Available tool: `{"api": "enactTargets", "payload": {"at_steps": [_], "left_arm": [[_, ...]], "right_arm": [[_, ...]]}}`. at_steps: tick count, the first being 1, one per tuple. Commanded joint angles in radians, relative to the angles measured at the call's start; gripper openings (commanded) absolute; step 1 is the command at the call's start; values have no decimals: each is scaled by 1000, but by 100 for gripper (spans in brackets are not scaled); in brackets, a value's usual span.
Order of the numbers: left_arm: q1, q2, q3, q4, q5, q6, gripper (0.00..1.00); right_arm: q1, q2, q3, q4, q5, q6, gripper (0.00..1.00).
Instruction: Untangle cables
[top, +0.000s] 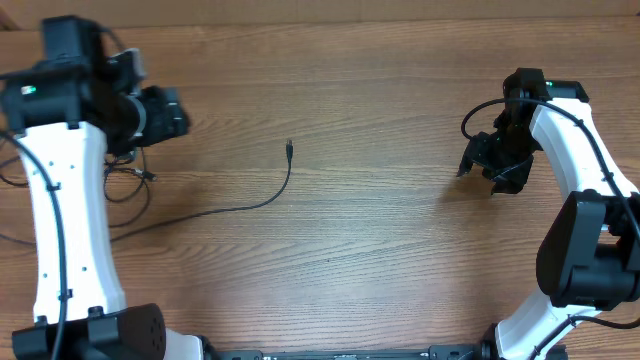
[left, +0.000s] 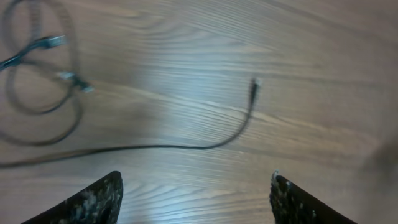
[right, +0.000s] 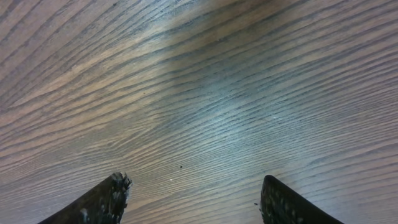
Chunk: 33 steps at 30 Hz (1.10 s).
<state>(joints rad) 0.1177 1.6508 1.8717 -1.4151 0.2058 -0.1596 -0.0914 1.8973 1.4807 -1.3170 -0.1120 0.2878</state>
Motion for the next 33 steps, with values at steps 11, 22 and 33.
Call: {"api": "enactTargets", "payload": {"at_steps": [11,22,33], "left_arm": [[-298,257,9,74,-29,32,95],[-421,501,9,117,-30,-2,91],[-459,650,9,154,-128,-118,84]], "right_arm": [[-2,-4,-3,2,6,-5,67],[-2,-4,-3,2,6,-5,67],[-2,-4,-3,2,6,-5,67]]}}
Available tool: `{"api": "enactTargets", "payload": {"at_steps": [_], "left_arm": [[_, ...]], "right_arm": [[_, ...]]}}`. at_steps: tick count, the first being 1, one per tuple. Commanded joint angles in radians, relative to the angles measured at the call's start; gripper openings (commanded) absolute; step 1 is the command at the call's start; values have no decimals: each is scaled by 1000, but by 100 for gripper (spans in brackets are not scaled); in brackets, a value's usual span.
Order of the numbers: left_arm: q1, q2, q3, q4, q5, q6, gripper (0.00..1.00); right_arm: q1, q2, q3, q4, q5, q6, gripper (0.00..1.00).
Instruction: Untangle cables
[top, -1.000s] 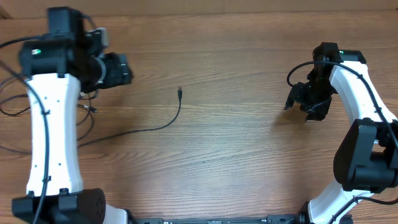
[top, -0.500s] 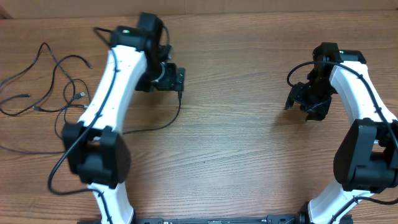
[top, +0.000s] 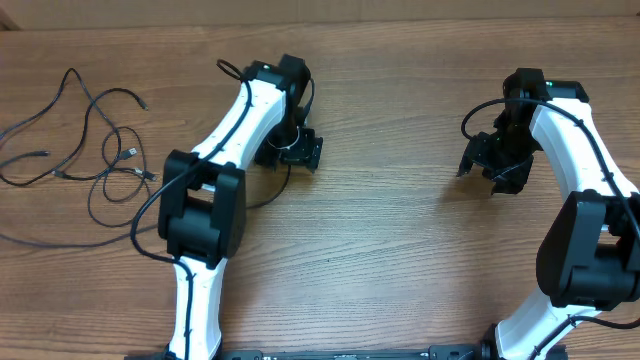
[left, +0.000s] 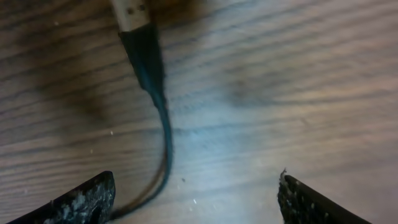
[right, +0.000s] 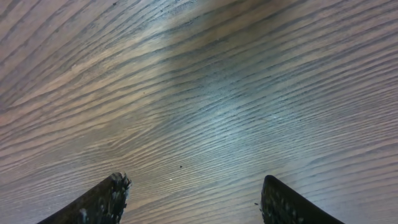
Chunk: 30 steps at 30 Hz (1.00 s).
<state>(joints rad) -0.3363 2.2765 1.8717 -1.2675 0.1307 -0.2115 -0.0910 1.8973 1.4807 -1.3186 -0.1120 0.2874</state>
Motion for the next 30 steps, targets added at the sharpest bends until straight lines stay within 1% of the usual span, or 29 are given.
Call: {"api": "enactTargets", "payload": {"at_steps": [1,7,11,18,22,24,26,30], "left_arm": [[-5,28,9,13,-53,-66,84],[-18,41,9,54,-53,-66,82],[-26,41,9,67,-53,-69,79],[-33,42,9,92,-130,-101,80],[-32,42,9,117,-160,-161,86],[-33,42,9,137,-156,-188,91],[-33,42,9,156,-143,-197,95],[-34,42,9,189,-127,-197,98]], "right_arm": [[-2,-4,-3,4,6,-5,67],[-2,-4,-2,4,6,-5,67],[-2,-4,-3,4,6,-5,67],[-2,-4,-3,2,6,-5,67],[-2,-4,-3,-1,6,-9,67],[-2,-4,-2,-3,6,-9,67],[-2,-4,-3,-3,6,-9,67],[-2,-4,-3,-3,6,-9,67]]}}
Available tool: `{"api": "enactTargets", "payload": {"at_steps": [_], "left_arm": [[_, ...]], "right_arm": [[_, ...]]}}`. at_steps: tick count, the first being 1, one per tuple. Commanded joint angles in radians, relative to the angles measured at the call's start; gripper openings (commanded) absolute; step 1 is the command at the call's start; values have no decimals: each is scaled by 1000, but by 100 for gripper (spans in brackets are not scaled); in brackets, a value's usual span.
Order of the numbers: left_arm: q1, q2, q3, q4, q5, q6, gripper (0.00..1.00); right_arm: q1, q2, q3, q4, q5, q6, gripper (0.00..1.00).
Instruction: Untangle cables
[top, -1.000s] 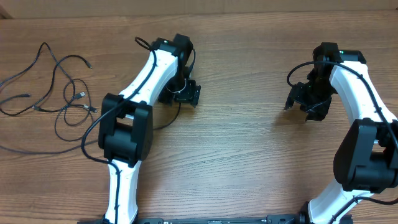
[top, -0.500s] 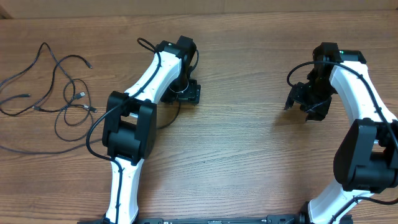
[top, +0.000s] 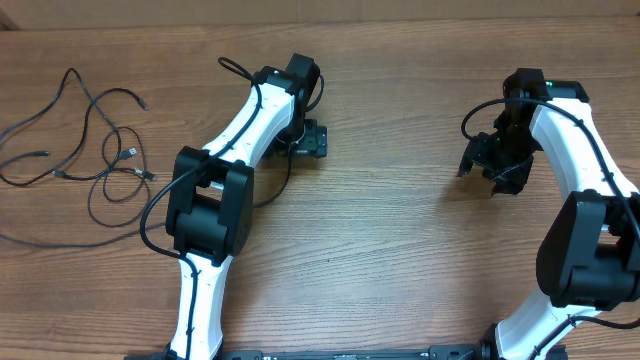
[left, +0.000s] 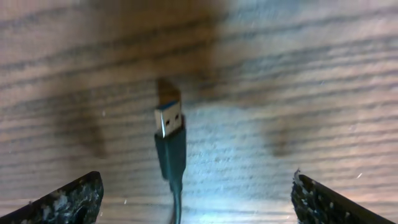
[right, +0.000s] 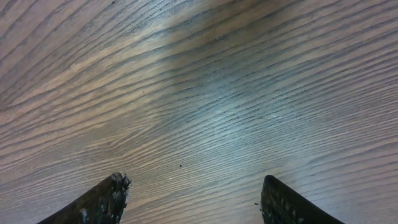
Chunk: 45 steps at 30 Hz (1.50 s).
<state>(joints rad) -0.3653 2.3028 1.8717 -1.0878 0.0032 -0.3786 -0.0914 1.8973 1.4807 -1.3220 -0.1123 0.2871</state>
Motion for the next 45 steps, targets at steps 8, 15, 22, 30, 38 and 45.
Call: {"api": "enactTargets", "payload": {"at_steps": [8,15,22,30,38,45], "left_arm": [[-5,16,8,47,0,-30,100],[-5,34,8,48,-7,-29,99],[-5,52,8,44,-7,-29,99],[0,52,8,37,-7,-25,61],[0,51,10,29,-19,-2,41],[0,51,12,7,-63,-3,24]], "right_arm": [[-2,-4,-3,0,7,-8,67],[-2,-4,-3,0,7,-8,67],[-2,-4,-3,0,7,-8,67],[-2,-4,-3,0,7,-8,67],[-2,-4,-3,0,7,-8,67],[-2,-4,-3,0,7,-8,67]]}}
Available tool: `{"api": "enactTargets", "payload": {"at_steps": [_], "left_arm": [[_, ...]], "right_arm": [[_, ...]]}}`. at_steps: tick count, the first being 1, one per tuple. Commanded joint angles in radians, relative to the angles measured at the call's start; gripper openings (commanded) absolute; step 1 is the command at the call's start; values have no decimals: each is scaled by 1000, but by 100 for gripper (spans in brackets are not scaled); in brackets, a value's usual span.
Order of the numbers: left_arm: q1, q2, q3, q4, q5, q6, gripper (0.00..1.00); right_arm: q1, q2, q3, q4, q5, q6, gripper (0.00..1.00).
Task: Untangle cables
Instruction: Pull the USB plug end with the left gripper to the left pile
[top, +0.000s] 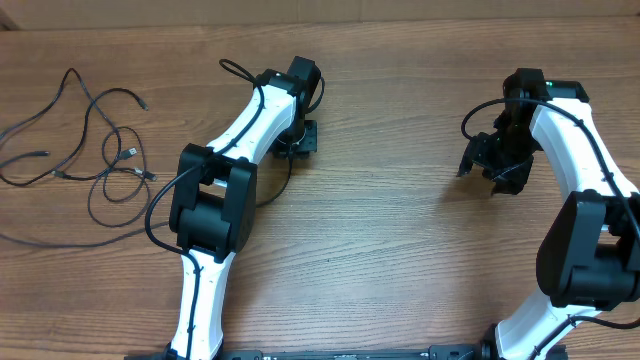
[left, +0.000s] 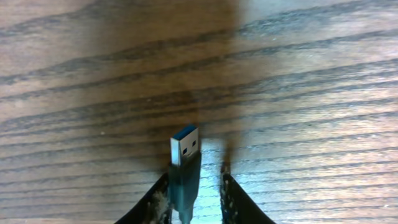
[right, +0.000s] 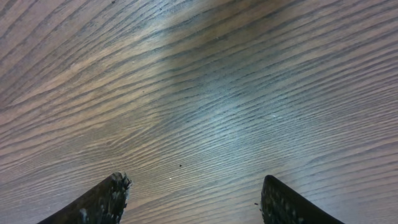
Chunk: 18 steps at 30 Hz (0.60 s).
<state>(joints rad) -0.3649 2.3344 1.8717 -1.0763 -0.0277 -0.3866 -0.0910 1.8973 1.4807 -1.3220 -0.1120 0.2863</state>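
Observation:
A black cable ends in a silver USB plug (left: 185, 144) lying on the wooden table. My left gripper (left: 194, 182) sits at the plug's black body, jaws drawn in close on both sides of it. Overhead, that gripper (top: 298, 140) is at the table's upper middle, and the cable (top: 284, 182) trails down-left under the arm. A loose tangle of cables (top: 95, 150) lies at the far left. My right gripper (right: 193, 186) is open over bare wood, and overhead it (top: 488, 168) hangs at the right, far from every cable.
The table's far edge (top: 400, 20) runs along the top of the overhead view. The left arm (top: 235, 130) stretches diagonally across the left half, covering part of the cable.
My left gripper's jaws, wide apart around the USB plug before, have come in tight on the plug's body. The right arm has not moved.
My left gripper was first open at the far left, above the tangle, with the single cable's end lying mid-table. Then it was down at that cable's end, jaws wide, the plug between them. Now the jaws have shut on the plug. The right gripper stayed open and still.

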Motion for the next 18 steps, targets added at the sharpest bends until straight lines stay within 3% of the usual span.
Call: {"api": "enactTargets", "payload": {"at_steps": [1,11,18], "left_arm": [[0,20,13,-8,-32,5,23],[14,20,108,-73,-34,5,4],[47,19,274,-185,-36,3,4]], "right_arm": [[-2,-4,-3,0,6,-8,67],[-2,-4,-3,0,6,-7,67],[-2,-4,-3,-4,7,-8,67]]}}
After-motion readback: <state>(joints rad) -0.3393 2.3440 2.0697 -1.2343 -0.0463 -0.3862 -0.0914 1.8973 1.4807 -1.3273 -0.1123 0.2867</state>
